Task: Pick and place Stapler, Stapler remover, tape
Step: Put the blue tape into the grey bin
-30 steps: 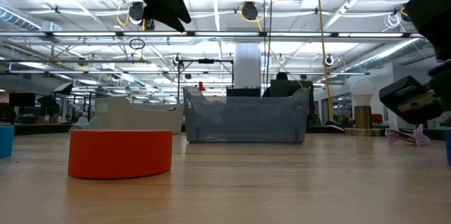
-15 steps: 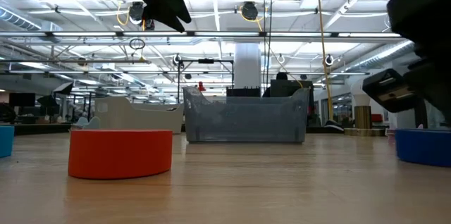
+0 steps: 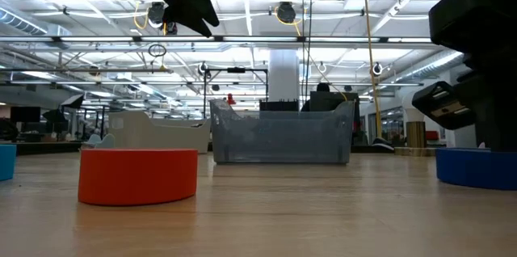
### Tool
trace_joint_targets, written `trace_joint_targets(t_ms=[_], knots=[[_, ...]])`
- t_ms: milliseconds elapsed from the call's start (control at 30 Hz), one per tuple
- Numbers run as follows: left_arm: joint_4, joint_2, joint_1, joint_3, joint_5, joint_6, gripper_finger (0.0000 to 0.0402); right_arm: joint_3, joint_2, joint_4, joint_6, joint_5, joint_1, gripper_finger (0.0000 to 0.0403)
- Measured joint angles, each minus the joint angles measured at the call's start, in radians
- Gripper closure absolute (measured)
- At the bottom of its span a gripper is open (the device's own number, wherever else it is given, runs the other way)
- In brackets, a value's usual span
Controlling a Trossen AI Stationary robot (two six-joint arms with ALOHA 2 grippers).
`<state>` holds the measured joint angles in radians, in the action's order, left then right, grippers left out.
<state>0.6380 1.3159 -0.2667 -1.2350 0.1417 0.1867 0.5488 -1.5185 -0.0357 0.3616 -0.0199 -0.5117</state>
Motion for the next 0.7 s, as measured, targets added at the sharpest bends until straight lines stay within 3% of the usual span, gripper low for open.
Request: trace_joint_targets(t_ms=[333,533,700], knots=[[0.0,0.0,0.0,0.0,-0.001,0.0,0.0183,0.0,0.043,-0.034,0.106,0.006,0.008,0.0379],[-0.006,0.0,0.0,0.0,-0.061,-0.004,0.0183,-0.007,0.209,-0.115,0.194,0.022,0.064,0.0379],[-0.028,0.0,0.003,0.0,-0.187,0.0,0.0183,-0.005,0.358,-0.263,0.186,0.057,0.151,0.0379]])
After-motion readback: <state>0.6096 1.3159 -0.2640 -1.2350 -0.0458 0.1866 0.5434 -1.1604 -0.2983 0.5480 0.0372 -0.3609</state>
